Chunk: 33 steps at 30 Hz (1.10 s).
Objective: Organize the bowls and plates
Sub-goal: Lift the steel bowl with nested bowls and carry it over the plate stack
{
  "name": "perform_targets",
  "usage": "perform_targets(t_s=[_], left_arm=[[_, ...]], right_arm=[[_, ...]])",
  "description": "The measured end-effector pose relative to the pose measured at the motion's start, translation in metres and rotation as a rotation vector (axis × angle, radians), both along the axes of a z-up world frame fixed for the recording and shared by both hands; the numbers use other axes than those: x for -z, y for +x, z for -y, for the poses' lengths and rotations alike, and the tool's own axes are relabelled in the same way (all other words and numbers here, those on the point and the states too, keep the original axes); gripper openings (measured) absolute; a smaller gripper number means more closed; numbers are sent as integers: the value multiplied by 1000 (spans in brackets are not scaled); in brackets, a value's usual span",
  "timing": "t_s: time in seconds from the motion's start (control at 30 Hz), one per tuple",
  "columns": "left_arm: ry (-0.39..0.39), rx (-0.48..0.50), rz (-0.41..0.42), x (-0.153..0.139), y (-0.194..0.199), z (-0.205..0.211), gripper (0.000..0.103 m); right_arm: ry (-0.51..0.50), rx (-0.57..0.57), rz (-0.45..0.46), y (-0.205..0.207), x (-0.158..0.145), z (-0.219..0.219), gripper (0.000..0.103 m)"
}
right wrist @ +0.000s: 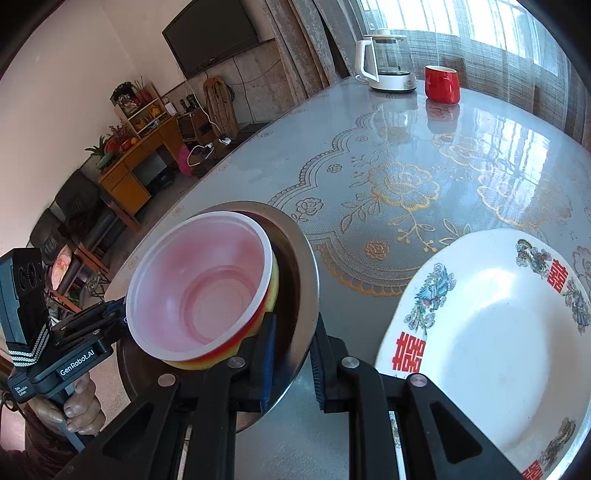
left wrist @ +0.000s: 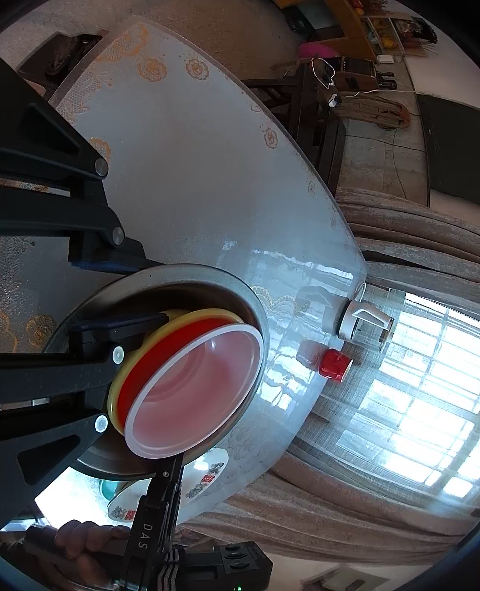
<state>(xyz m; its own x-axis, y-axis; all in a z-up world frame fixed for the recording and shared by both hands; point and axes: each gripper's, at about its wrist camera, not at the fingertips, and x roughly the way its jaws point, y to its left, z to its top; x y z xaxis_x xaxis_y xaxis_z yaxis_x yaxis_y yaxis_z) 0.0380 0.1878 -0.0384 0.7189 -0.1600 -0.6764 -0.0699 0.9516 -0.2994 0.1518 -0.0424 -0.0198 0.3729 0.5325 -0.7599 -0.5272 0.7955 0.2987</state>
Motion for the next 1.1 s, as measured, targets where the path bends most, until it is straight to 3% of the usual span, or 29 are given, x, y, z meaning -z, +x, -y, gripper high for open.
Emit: perform_targets(t_s=[1.1], left_arm=[[62, 158, 57, -42, 8, 93, 20]], right_arm=[[134, 189, 52, -24, -23, 106, 18]])
